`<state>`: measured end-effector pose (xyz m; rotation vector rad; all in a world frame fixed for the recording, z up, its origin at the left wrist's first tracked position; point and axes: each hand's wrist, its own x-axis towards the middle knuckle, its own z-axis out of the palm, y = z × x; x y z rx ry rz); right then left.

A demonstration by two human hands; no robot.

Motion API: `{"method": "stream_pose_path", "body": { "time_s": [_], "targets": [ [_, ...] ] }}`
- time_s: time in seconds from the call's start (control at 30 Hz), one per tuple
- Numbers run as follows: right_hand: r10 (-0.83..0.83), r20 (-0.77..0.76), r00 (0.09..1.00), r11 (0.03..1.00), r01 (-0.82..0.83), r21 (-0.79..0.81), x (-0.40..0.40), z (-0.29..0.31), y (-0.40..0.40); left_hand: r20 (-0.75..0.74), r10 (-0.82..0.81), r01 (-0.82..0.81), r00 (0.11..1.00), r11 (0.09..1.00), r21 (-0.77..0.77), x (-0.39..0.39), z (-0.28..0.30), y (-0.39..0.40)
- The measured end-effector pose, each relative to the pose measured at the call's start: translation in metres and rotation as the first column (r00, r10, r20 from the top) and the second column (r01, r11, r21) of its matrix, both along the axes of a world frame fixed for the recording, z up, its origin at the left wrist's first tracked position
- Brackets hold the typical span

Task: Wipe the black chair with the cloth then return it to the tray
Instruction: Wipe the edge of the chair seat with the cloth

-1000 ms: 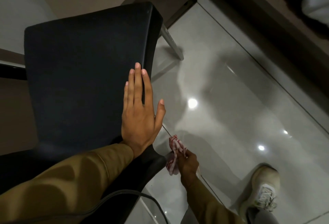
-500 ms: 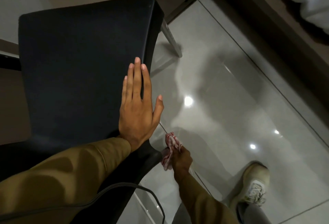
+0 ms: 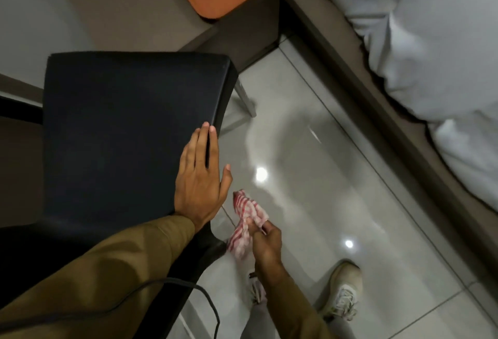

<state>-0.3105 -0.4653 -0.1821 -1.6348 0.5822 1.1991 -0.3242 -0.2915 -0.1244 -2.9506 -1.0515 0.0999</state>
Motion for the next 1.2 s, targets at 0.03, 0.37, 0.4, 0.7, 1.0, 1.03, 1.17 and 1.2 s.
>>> {"method": "stream_pose_path", "body": {
  "time_s": [0.03, 0.37, 0.4, 0.7, 1.0, 1.03, 1.17, 1.2],
  "targets": [
    [-0.029, 0.020, 0.999, 1.000, 0.029, 0.000, 0.011, 0.002, 0.008, 0.007, 0.010, -0.010, 1.000, 1.000, -0.017, 0.003, 0.003, 0.002],
    [-0.156, 0.281, 0.947, 0.983, 0.121, 0.140, 0.127, 0.027, 0.099, -0.002, -0.042, 0.041, 0.999, 0.982, -0.185, 0.047, 0.020, 0.049],
    [-0.172, 0.289, 0.942, 0.978, 0.129, 0.162, 0.136, 0.029, 0.106, 0.012, -0.036, 0.038, 0.999, 0.978, -0.207, 0.056, 0.019, 0.055],
    [-0.204, 0.378, 0.903, 0.962, 0.113, 0.250, 0.195, 0.017, 0.168, 0.037, -0.055, 0.063, 0.998, 0.969, -0.241, 0.123, 0.015, 0.108],
    [-0.025, 0.442, 0.897, 0.934, -0.136, 0.329, 0.191, 0.002, 0.217, 0.053, -0.046, 0.056, 0.998, 0.973, -0.222, 0.129, 0.008, 0.109],
    [-0.012, 0.464, 0.886, 0.939, -0.150, 0.311, 0.192, -0.001, 0.216, 0.058, -0.038, 0.049, 0.998, 0.975, -0.218, 0.129, 0.007, 0.108],
    [-0.011, 0.500, 0.866, 0.953, -0.143, 0.269, 0.203, -0.026, 0.225, 0.080, -0.022, 0.039, 0.997, 0.975, -0.220, 0.130, 0.004, 0.107],
    [-0.023, 0.499, 0.866, 0.959, -0.122, 0.255, 0.205, -0.033, 0.227, 0.091, -0.023, 0.043, 0.996, 0.974, -0.223, 0.131, 0.005, 0.106]
  ]
}}
